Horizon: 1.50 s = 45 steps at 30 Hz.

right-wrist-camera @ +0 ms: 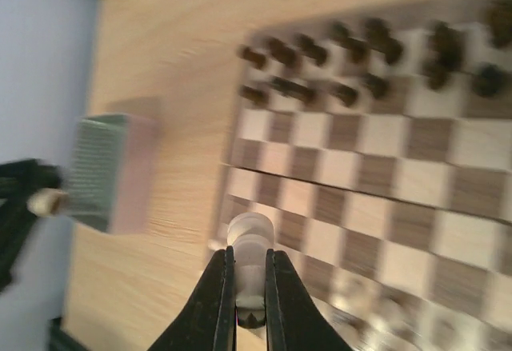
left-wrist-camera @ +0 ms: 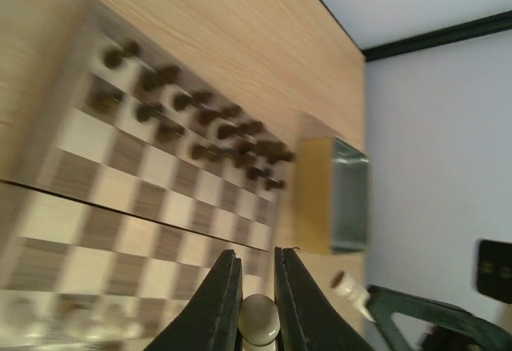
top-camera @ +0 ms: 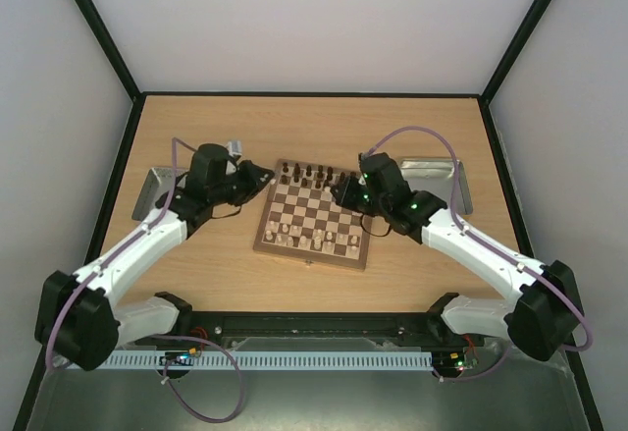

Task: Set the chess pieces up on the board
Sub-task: Place the chess piece on the chessboard.

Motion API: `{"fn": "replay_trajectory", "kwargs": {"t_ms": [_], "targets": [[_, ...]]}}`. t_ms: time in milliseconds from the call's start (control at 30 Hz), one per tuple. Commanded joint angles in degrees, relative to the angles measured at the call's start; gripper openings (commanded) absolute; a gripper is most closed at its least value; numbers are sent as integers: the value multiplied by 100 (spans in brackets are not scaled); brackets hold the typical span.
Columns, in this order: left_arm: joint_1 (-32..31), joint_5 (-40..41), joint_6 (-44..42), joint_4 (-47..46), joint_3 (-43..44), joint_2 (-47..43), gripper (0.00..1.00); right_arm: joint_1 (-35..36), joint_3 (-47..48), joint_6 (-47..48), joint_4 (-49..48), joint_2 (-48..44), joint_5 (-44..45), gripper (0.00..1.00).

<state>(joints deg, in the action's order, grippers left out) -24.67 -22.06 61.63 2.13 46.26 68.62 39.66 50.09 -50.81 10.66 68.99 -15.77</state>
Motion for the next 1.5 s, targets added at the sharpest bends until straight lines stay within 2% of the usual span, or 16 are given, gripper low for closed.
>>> {"fn": "replay_trajectory", "kwargs": {"t_ms": [0,200,400,833,1233,1467], "targets": [[28,1592,-1759,1185,37,-551,2,167,678,596,2901,65,870,2],[27,1877,-2494,1269,-110,-905,3,938,1289,466,4351,513,1311,2],[24,1764,-2685,1187,-160,-925,3,1505,1306,227,4557,1046,1476,2],[30,1728,-2762,1191,-172,-975,3,1605,755,190,3723,1773,1338,7],[29,1697,-2700,1235,-161,-1009,3,1606,810,196,3411,2136,1673,9],[32,1714,-2700,1300,-168,-1041,3,1604,903,247,3453,2250,1735,15]]}}
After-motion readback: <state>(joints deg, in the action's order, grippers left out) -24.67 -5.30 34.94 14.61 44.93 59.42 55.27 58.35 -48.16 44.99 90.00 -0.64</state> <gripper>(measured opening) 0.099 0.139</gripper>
